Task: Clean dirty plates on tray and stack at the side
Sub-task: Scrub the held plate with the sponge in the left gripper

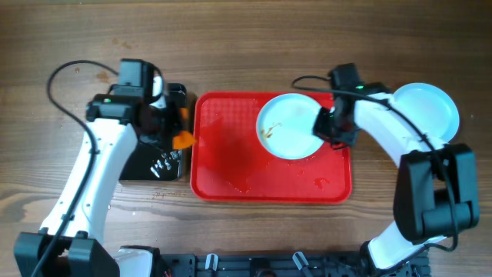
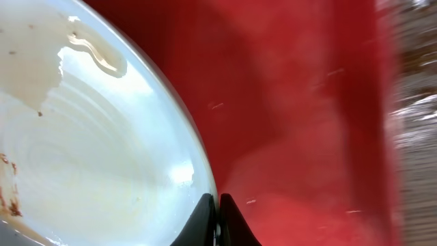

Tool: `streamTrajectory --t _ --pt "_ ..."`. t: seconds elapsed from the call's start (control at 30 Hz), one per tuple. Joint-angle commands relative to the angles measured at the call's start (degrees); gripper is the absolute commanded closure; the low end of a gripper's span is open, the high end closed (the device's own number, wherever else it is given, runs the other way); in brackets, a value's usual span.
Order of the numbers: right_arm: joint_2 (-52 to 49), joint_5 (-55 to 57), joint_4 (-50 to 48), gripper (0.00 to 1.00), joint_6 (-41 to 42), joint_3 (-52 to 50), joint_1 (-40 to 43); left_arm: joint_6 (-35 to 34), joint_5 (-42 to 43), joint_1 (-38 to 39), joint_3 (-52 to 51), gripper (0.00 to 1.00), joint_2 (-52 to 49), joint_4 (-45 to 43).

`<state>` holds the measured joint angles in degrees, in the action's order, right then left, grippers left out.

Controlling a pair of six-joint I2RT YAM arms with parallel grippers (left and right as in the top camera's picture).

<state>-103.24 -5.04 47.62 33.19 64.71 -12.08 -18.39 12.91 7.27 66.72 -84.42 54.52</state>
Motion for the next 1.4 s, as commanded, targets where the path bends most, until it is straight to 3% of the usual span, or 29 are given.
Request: streamTrajectory --t 0.0,0.1,0.23,0.57,0.67,0.9,1.1,1.17,1.2,1.23,1.3,1.37 --pt "-1.14 1.86 -0.52 0.96 3.87 -1.60 -4.68 2.12 10.23 8.66 0.76 0.96 0.48 -2.91" --pt "-1.20 1.55 -0.66 0.96 4.96 -1.60 -5.86 -3.28 13.90 17.20 0.74 0.96 -1.79 -10.05" --pt "-1.22 0.90 -0.44 0.96 4.70 -1.60 -5.86 -4.96 18.25 23.10 0.74 0.96 -10.73 -19.12" --pt "-1.22 -0.59 -0.33 0.96 4.33 -1.62 -5.97 -8.22 34.67 24.20 0.74 0.96 -30.69 -43.60" --pt "-1.22 -0.59 -0.26 0.96 4.28 -1.62 -5.97 -8.92 33.59 24.24 0.74 0.96 -35.23 -44.63" --pt "-1.22 -1.03 0.00 0.96 3.21 -1.62 -5.99 -9.14 -10.16 21.24 0.81 0.96 -37.40 -25.59" --pt "-1.22 -1.01 -0.02 0.95 3.21 -1.62 -5.97 -13.94 -34.77 20.74 1.36 0.96 -37.35 -17.51" --pt "-1.22 -1.01 -0.02 0.96 3.19 -1.62 -5.97 -15.47 -37.22 20.74 1.40 0.96 -37.35 -16.52" --pt "-1.22 -1.01 -0.02 0.96 3.17 -1.62 -5.97 -14.08 -35.15 20.74 1.53 0.96 -37.35 -16.68" --pt "-1.22 -1.01 0.00 0.96 2.95 -1.62 -5.97 -4.61 -21.68 20.74 1.57 0.96 -37.35 -19.50" --pt "-1.22 -1.01 -0.02 0.96 2.95 -1.62 -5.97 2.58 -6.97 20.74 1.57 0.96 -37.35 -22.77" --pt "-1.22 -0.98 -0.04 0.96 2.97 -1.62 -5.97 5.20 7.69 20.74 1.57 0.96 -37.35 -27.04"
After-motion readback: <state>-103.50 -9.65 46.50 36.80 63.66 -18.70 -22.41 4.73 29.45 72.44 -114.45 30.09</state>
